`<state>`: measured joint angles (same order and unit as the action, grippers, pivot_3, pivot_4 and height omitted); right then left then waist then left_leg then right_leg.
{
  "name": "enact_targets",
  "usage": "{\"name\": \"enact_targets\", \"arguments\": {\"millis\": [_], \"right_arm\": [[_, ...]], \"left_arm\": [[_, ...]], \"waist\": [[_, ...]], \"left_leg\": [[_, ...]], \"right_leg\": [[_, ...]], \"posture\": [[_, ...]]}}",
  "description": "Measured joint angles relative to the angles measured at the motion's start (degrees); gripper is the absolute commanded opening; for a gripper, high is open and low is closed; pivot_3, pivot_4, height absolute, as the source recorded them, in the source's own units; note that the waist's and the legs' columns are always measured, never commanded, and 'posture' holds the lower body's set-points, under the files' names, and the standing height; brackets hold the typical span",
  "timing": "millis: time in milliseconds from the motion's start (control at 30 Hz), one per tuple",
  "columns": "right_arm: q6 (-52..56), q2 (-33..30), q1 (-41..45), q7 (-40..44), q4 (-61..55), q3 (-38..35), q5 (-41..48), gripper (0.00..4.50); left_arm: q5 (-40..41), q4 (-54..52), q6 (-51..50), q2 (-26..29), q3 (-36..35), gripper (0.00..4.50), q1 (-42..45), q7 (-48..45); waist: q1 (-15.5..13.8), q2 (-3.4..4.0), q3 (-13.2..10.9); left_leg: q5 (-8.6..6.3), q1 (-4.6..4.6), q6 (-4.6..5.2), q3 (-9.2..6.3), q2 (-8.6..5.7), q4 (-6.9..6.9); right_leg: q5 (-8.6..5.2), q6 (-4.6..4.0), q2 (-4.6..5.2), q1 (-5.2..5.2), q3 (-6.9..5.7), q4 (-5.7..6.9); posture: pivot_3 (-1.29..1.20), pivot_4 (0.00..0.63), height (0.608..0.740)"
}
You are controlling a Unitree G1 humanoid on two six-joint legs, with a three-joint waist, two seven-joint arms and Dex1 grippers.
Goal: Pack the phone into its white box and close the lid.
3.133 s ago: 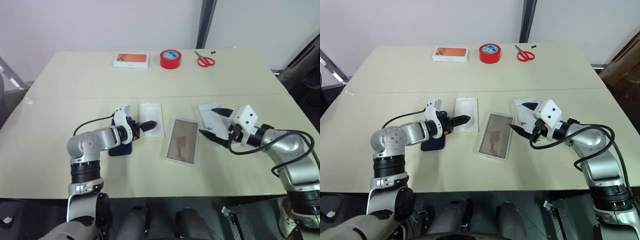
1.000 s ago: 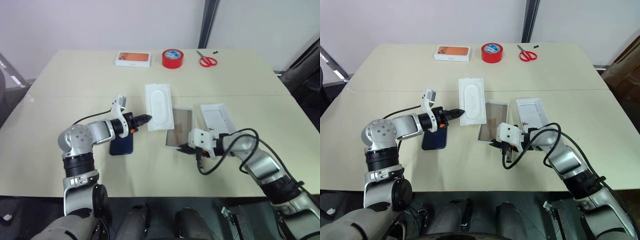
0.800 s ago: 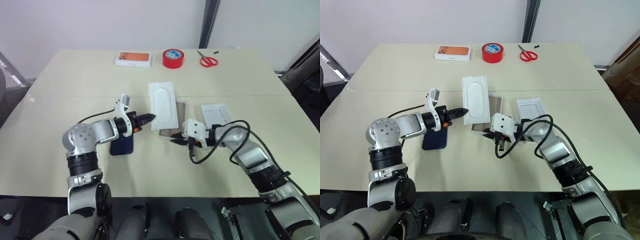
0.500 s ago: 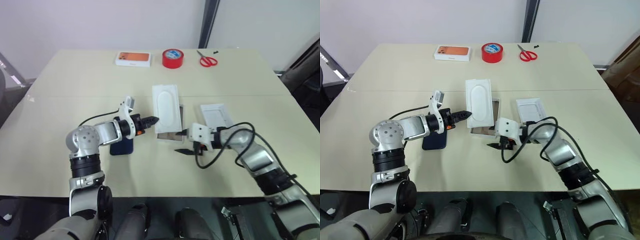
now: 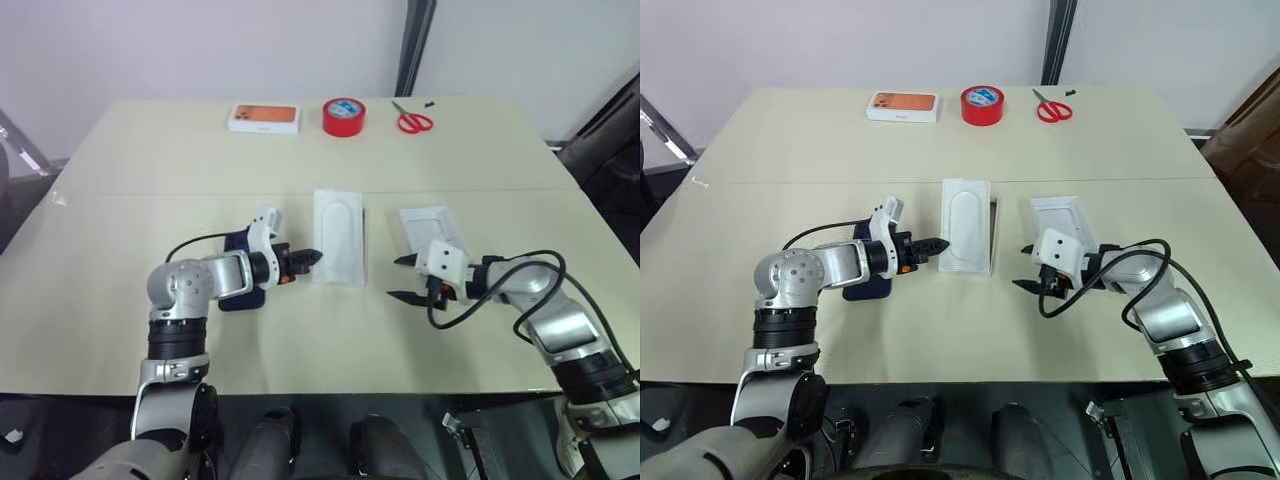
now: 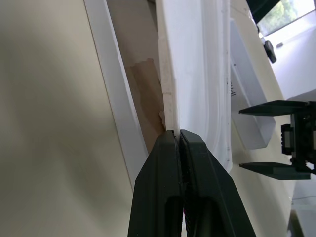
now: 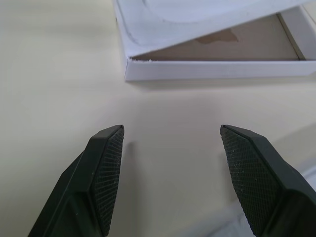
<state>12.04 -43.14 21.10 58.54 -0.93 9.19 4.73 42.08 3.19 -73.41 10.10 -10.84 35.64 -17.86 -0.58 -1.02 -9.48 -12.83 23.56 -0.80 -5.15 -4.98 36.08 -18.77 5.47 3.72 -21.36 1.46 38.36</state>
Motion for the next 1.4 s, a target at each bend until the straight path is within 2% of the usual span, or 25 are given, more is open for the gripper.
{"name": "enact_targets", "arguments": {"millis": [100,267,467,633,733,833,900,1100,1400], "right_arm": [[0.02,0.71,0.01,-0.56,-0.04,0.00,-0.01,3.30],[0.11,1.47,0.21,-1.10,-0.04,0.00,-0.05,3.30],[1.36,3.72,3.01,-2.41,-0.04,-0.50,0.79,3.30],[4.69,9.00,8.55,-5.35,0.17,-2.96,4.44,3.30],[5.58,11.72,11.75,-7.16,0.78,-2.83,4.85,2.35],[4.98,14.33,13.08,-9.64,2.73,-0.88,2.57,0.84],[4.54,16.15,13.63,-11.37,4.56,1.55,0.21,0.02],[4.21,20.61,16.95,-15.10,12.12,7.26,-6.27,0.02],[1.61,22.37,19.79,-16.44,18.76,11.68,-12.43,0.02]], "left_arm": [[-0.45,1.08,0.69,0.07,0.10,0.99,0.42,-0.44],[-0.71,1.53,1.37,0.03,0.97,3.46,1.32,-1.35],[-1.53,1.53,1.82,1.09,1.39,3.46,2.46,-2.15],[-3.44,0.09,5.86,4.45,5.16,3.46,2.07,-6.08],[-5.67,-3.80,12.72,7.50,7.99,3.52,0.90,-10.35],[-10.07,-6.29,21.17,12.68,10.55,3.52,-2.12,-14.30],[-13.76,-6.66,26.83,15.87,12.33,3.52,-4.83,-16.34],[-17.26,-6.70,39.20,18.93,11.46,3.52,-11.12,-21.19],[-19.49,-8.71,45.60,19.02,11.15,3.52,-16.96,-21.94]], "waist": [[-0.03,0.00,0.00],[-0.04,0.00,0.00],[0.26,0.00,0.00],[0.41,-0.01,-0.03],[0.38,0.00,-0.02],[0.62,0.03,-0.02],[1.15,0.06,-0.03],[1.27,0.07,-0.05],[1.31,0.08,-0.05]], "left_leg": [[0.00,0.00,0.00,0.00,-0.01,0.01],[0.00,0.00,0.00,0.00,-0.01,0.01],[0.00,0.00,0.00,-0.01,0.00,-0.03],[0.02,0.01,-0.02,-0.01,0.00,-0.05],[0.02,0.01,-0.03,-0.01,0.00,-0.07],[0.02,0.00,-0.04,0.00,0.00,-0.11],[0.03,0.01,-0.05,0.00,0.00,-0.15],[0.03,0.02,-0.04,-0.01,-0.01,-0.16],[-0.01,0.02,0.02,-0.01,-0.01,-0.19]], "right_leg": [[0.00,0.00,0.01,0.00,0.00,0.00],[0.00,0.00,0.01,0.01,0.00,0.00],[0.00,0.00,-0.01,-0.03,0.00,0.01],[0.00,-0.01,0.00,-0.04,0.00,0.00],[0.00,-0.01,0.01,-0.05,0.01,-0.02],[0.00,-0.02,0.01,-0.07,0.02,-0.02],[0.00,-0.03,0.01,-0.11,0.04,-0.01],[0.00,-0.03,0.02,-0.14,0.03,-0.02],[0.01,-0.03,0.03,-0.36,0.02,0.00]], "posture": [[0.00,0.150,0.734],[0.00,0.150,0.734],[0.00,0.150,0.734],[0.00,0.150,0.734],[0.00,0.150,0.734],[0.00,0.150,0.734],[0.00,0.150,0.734],[0.00,0.150,0.734],[0.00,0.150,0.734]]}}
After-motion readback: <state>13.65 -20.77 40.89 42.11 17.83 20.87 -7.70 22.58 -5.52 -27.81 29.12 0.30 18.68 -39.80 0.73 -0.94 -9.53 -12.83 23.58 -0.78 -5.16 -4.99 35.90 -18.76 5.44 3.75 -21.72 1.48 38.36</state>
